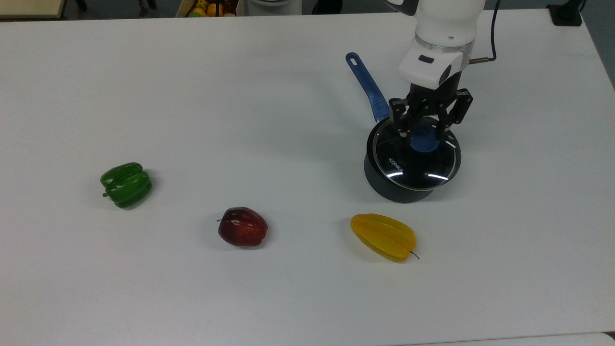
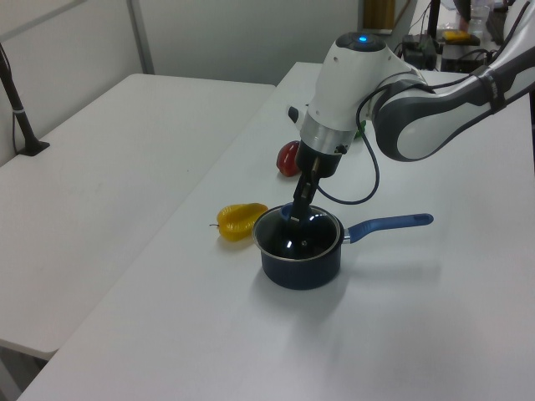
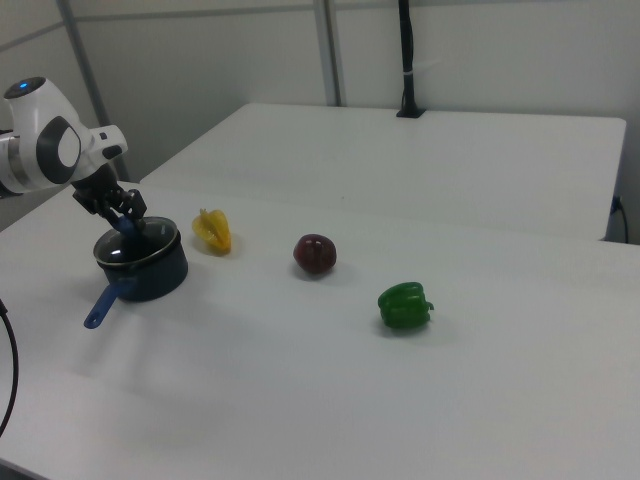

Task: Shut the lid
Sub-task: 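Lower the lid onto the saucepan rim and open the gripper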

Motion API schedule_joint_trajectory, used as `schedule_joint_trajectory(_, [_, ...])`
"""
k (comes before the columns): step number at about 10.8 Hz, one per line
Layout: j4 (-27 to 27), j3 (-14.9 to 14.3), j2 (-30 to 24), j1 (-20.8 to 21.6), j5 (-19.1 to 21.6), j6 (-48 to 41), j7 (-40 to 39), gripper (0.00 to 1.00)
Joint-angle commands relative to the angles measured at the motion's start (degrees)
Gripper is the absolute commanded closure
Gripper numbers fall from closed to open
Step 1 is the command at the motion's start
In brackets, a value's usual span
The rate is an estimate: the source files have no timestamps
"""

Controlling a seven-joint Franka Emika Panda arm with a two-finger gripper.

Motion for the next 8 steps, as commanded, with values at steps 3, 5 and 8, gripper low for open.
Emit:
schedule_joint_trajectory(3, [-1.8,-0.8,0.5,0.2,-0.1,-1.9,1.8,0.51])
schedule_joint_trajectory(5, [-1.8,-0.8,0.5,0.2,-0.1,-2.9,1.8,0.51])
schedule_joint_trajectory(8, [-1.8,-0.8,0.3,0.3,-0.1,-5.3,1.8,0.51])
